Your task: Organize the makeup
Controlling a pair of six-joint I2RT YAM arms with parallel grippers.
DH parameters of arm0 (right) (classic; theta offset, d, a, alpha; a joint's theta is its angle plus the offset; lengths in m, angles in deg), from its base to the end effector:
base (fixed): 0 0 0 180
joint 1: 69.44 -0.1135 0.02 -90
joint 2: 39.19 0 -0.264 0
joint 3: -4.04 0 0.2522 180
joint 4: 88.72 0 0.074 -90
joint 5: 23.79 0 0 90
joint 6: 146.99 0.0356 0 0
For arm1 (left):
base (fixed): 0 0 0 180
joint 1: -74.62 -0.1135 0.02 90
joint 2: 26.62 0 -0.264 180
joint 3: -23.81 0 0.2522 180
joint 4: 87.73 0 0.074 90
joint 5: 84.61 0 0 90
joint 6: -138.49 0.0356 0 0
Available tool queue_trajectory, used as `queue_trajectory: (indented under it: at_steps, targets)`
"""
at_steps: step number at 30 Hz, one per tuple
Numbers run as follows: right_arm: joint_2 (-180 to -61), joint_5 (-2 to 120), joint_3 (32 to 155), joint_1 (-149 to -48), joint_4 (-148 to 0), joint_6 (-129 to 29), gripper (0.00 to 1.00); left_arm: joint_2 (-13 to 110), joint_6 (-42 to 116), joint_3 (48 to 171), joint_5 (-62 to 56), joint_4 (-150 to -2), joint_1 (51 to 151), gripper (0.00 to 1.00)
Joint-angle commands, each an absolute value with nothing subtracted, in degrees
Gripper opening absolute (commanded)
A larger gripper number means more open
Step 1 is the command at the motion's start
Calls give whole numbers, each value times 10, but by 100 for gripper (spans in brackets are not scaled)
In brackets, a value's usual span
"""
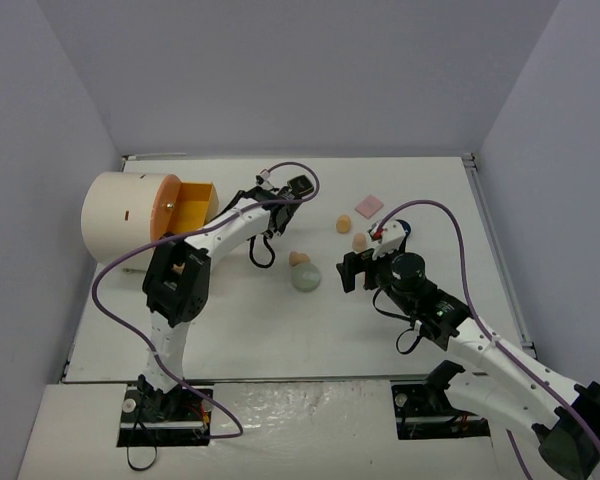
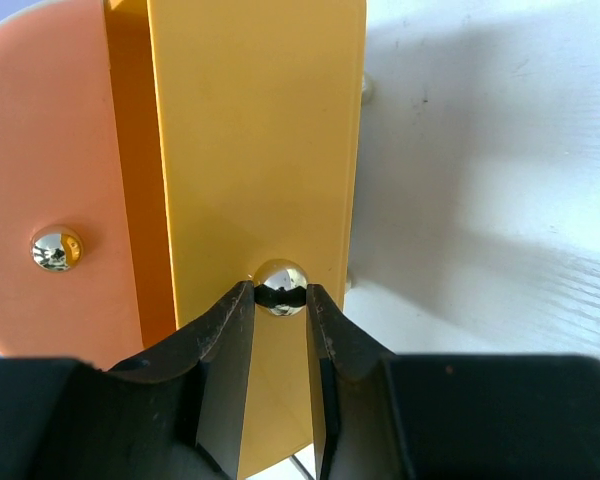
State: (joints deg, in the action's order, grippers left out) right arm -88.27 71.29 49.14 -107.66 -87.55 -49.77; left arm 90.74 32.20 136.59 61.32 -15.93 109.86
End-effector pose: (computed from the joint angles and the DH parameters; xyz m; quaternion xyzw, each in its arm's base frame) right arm 0.1651 0.1260 0.2857 -0.1683 0.7186 0.2301 0.6343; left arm 0.3558 -0.2153 0.2365 0.0895 0.8742 0.3738 0.2967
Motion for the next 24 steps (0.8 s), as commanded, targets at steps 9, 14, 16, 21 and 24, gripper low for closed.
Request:
queue_trajectory:
  at_steps: [9,14,16,21,24]
  targets:
    - [-865,719,490,-1071,-917,-494,100,892,295,1410,605,-135,1118,11]
    - [-859,717,494,-1071,-915,-493,100,889,294,1414,596,-139,1124,33]
    - [-856,717,495,-1071,-912,-492,100,888,293,1418,591,-138,1126,40]
    - [-846,715,504,-1072,-902,-488,100,874,290,1436,562,-135,1141,62]
    - [-833,715,513,-1073,-891,-485,100,852,290,1455,527,-140,1156,72]
